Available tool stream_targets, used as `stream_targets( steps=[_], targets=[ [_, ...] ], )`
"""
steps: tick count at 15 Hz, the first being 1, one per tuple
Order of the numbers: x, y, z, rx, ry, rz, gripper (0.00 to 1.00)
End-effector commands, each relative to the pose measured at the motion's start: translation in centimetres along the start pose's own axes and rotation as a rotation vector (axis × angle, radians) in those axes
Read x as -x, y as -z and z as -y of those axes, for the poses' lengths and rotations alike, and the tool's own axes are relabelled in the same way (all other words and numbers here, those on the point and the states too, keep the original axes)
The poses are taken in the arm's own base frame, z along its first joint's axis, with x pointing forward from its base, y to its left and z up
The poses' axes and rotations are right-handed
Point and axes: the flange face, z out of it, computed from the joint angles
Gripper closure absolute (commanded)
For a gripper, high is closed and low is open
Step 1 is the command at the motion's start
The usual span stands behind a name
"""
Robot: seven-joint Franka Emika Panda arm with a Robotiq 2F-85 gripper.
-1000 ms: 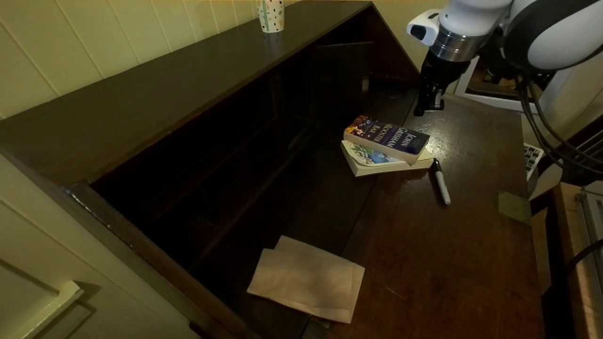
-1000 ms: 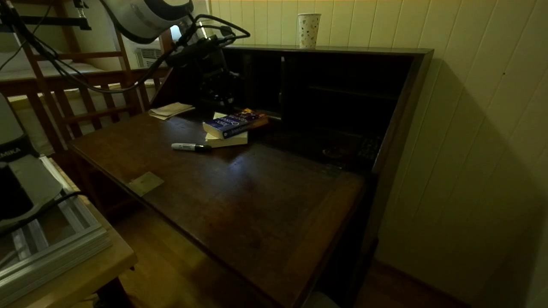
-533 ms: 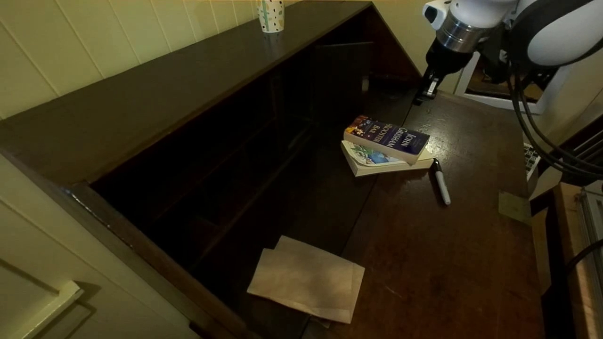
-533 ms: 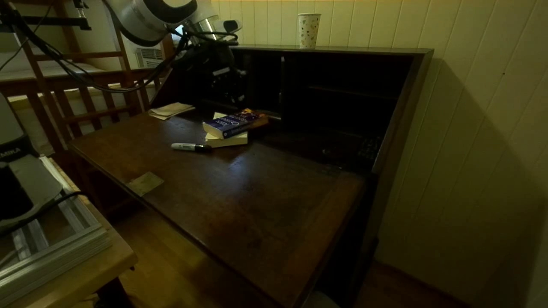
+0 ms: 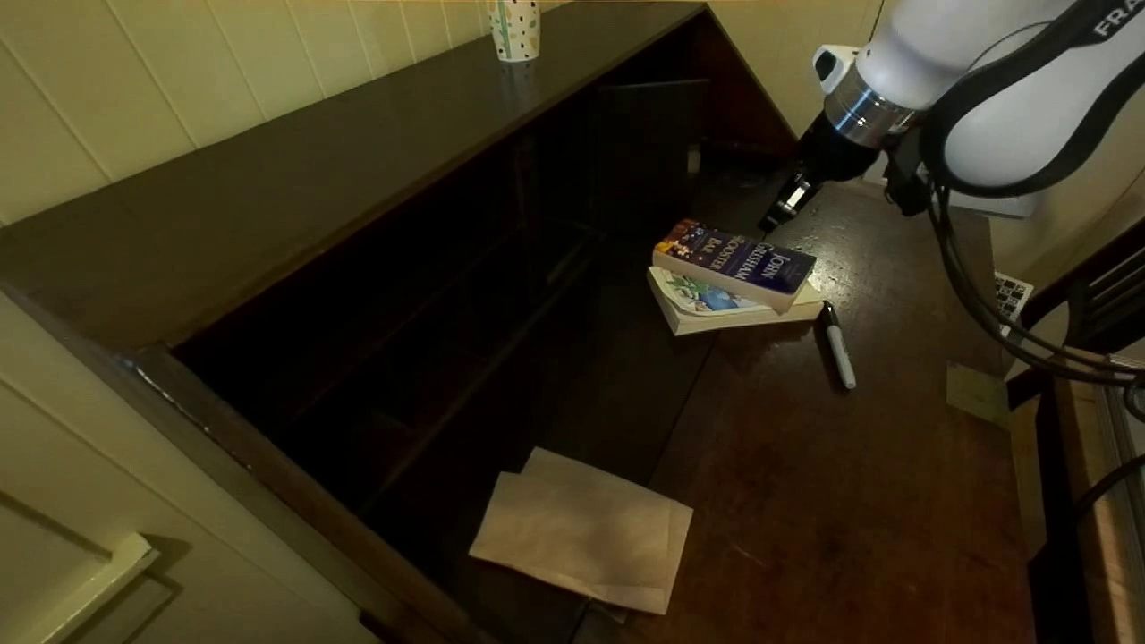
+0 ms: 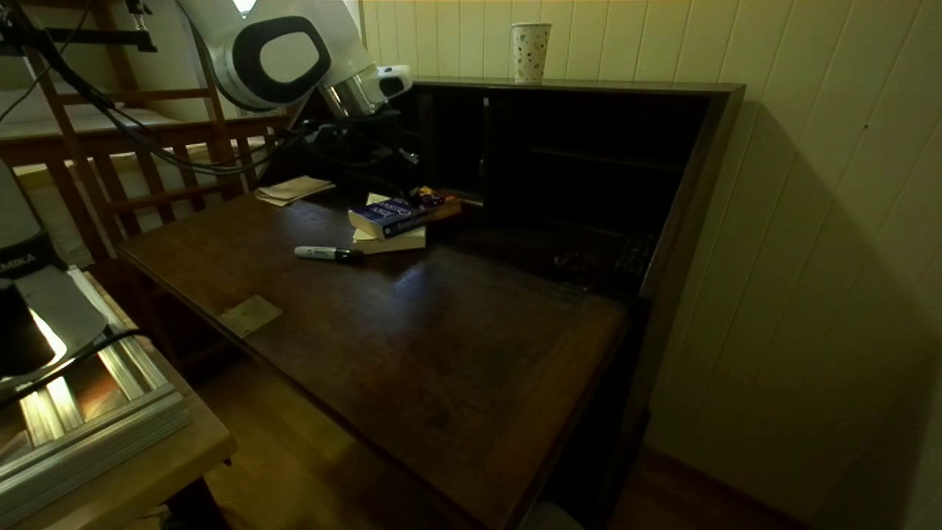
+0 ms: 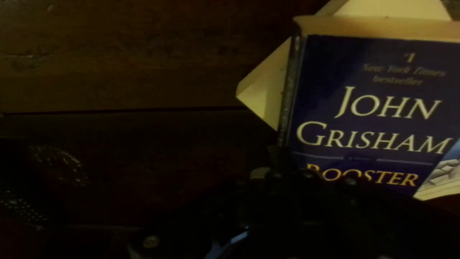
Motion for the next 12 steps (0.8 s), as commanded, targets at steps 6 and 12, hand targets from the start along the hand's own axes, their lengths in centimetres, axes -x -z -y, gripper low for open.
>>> stream_targets(
  steps=[6, 12],
  targets=[
    [-0.1, -2.1, 2.2, -0.076, -0.047, -0.053, 1.0],
    [-0.5, -2.9, 4.0, -0.155, -0.007, -0.04, 1.0]
  ],
)
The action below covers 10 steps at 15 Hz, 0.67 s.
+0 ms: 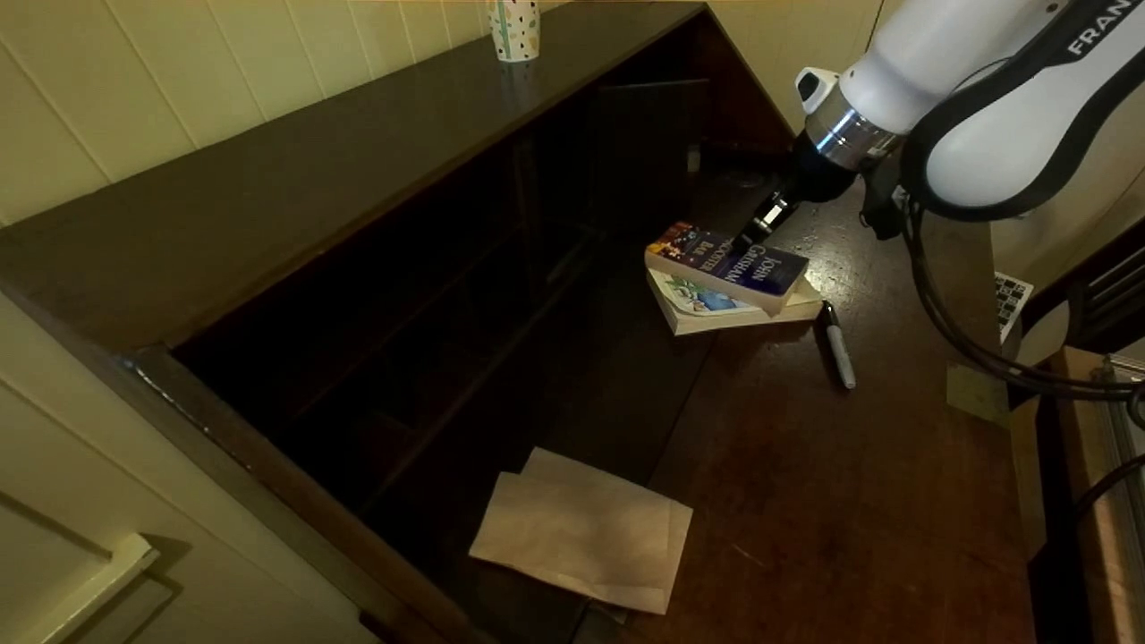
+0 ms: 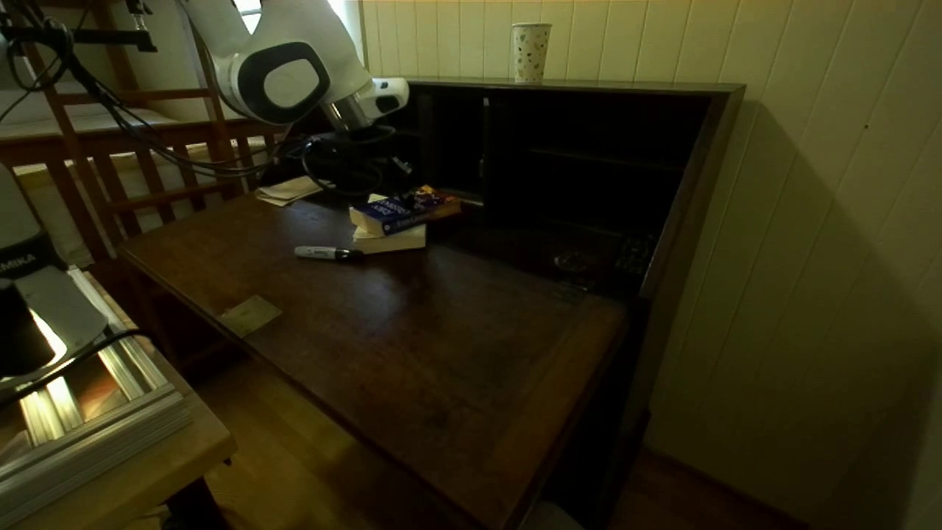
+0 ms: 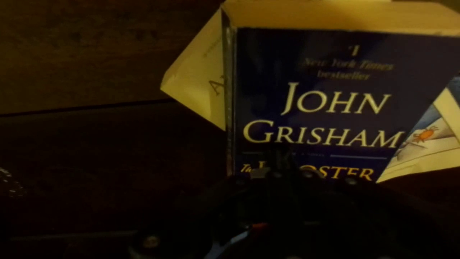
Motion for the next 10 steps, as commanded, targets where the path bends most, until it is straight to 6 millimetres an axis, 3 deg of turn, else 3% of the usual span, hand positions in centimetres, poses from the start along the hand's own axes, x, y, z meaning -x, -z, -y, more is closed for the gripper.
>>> stream_targets(
  steps=[1, 5, 10],
  targets=[
    [-0.18, -1.64, 1.56, -0.075, 0.043, 0.019, 1.0],
    [-0.56, -1.82, 2.28, -0.128, 0.074, 0.033, 1.0],
    [-0.57, -1.15, 1.5, -0.132, 0.138, 0.161, 1.0]
  ],
)
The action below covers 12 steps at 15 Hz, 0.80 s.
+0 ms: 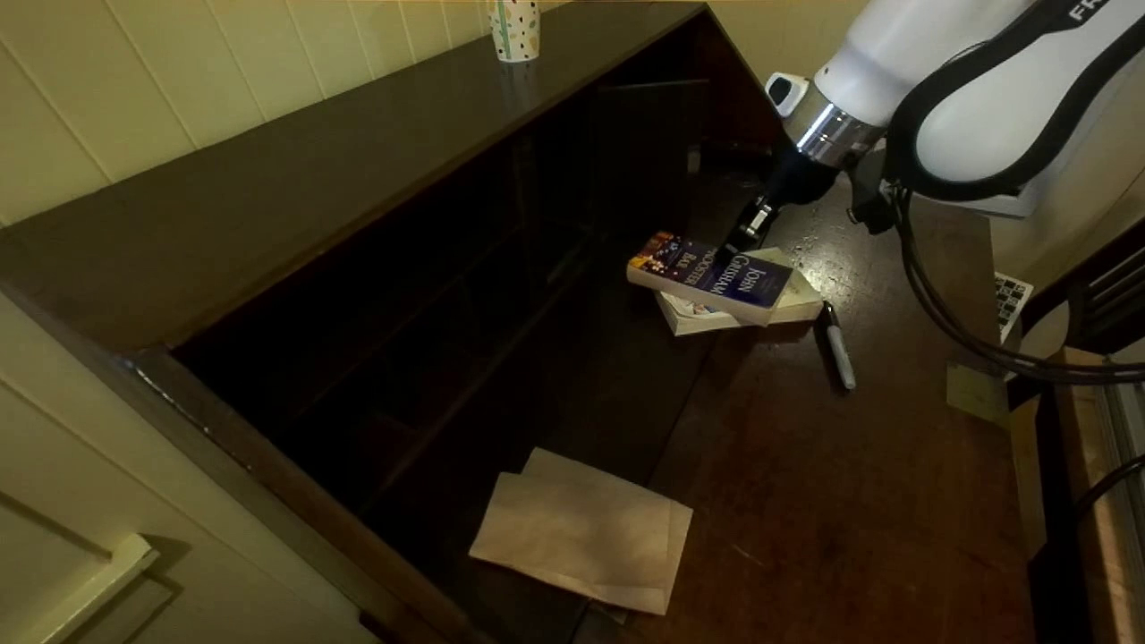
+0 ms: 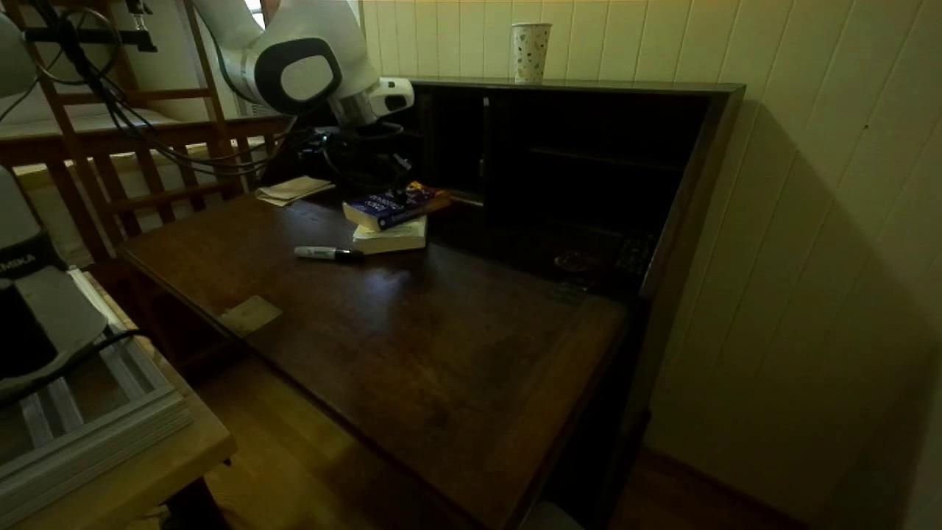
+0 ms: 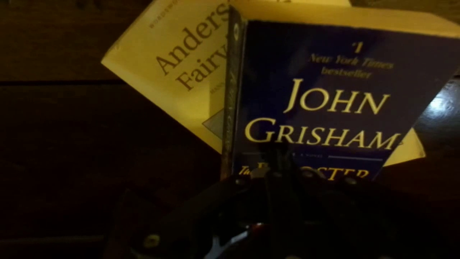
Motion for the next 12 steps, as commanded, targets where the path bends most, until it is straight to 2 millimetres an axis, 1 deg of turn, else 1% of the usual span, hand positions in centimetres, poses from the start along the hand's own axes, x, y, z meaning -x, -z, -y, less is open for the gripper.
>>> stream_targets(
  steps=[1, 5, 6, 7, 9, 12],
  targets=[
    [0.9, -0.6, -0.1, -0.038, 0.048, 0.116, 1.0],
    [-0.2, 0.4, 0.1, -0.029, 0.077, 0.15, 1.0],
    [-0.6, 0.9, 0.1, -0.022, 0.069, 0.149, 0.74],
    [-1.1, 1.4, 0.3, -0.014, 0.066, 0.15, 0.73],
    [-2.1, 2.3, 1.2, -0.006, 0.059, 0.138, 0.6],
    [-3.5, 3.6, 3.4, 0.014, 0.065, 0.143, 0.38]
  ],
)
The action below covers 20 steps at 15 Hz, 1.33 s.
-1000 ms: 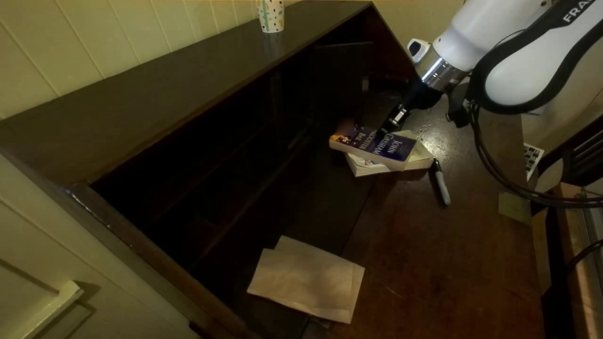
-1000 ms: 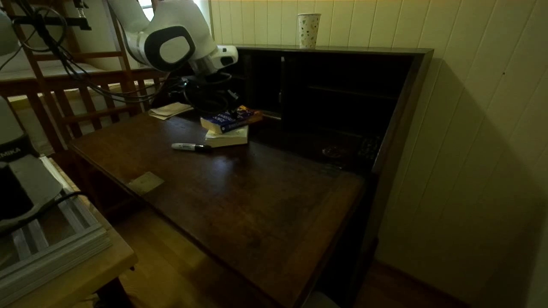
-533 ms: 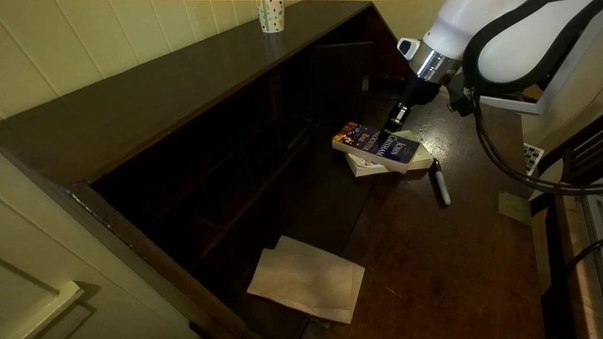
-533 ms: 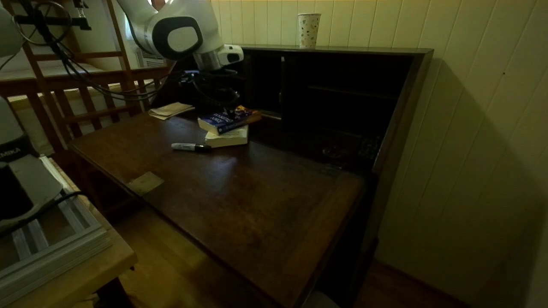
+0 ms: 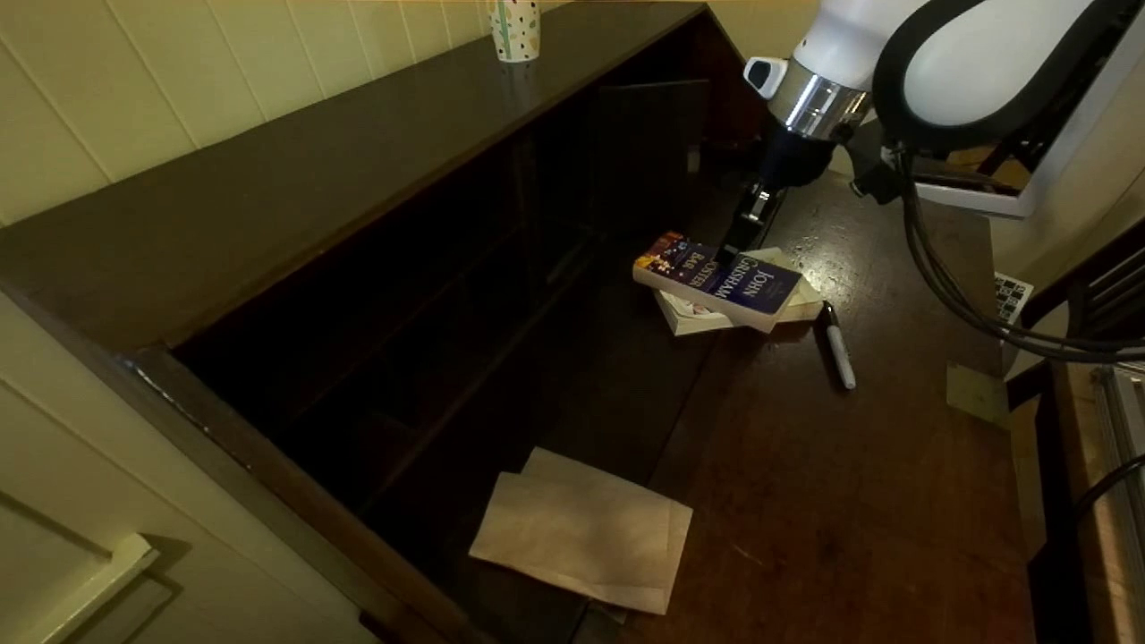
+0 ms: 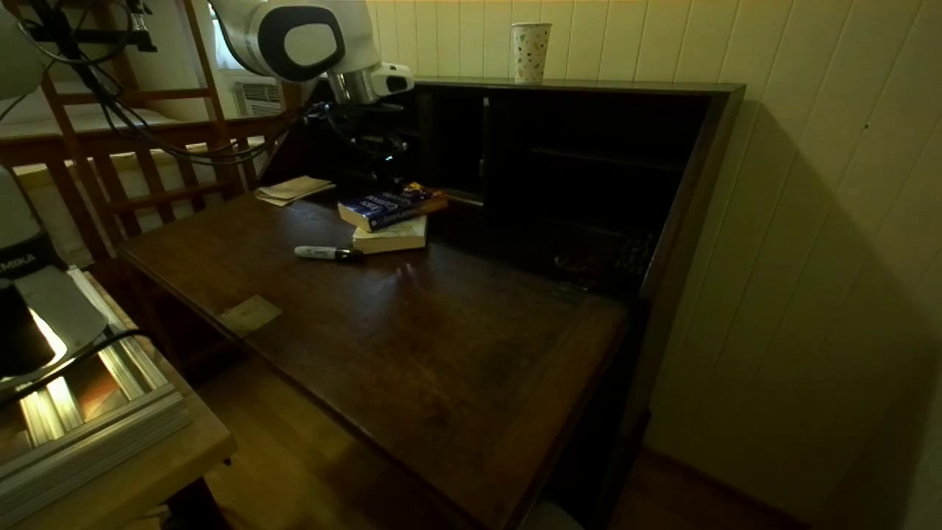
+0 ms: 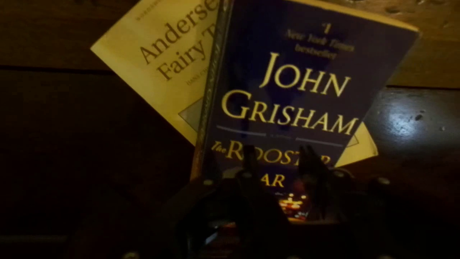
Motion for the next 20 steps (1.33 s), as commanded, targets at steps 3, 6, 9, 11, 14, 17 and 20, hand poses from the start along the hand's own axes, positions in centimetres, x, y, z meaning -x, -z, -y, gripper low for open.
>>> stream_targets(
  steps=[3, 6, 9, 11, 14, 17, 20],
  targets=[
    [-1.8, 2.6, 4.6, 0.069, 0.035, 0.116, 0.18],
    [-1.8, 3.3, 7.4, 0.134, 0.073, 0.23, 0.01],
    [-1.4, 4.8, 9.7, 0.208, 0.094, 0.32, 0.0],
    [-1.3, 5.1, 11.0, 0.216, 0.114, 0.351, 0.0],
    [-1.2, 4.5, 11.4, 0.189, 0.118, 0.342, 0.0],
    [-1.2, 4.6, 11.1, 0.191, 0.114, 0.341, 0.0],
    [-0.9, 4.3, 11.7, 0.194, 0.143, 0.312, 0.0]
  ],
)
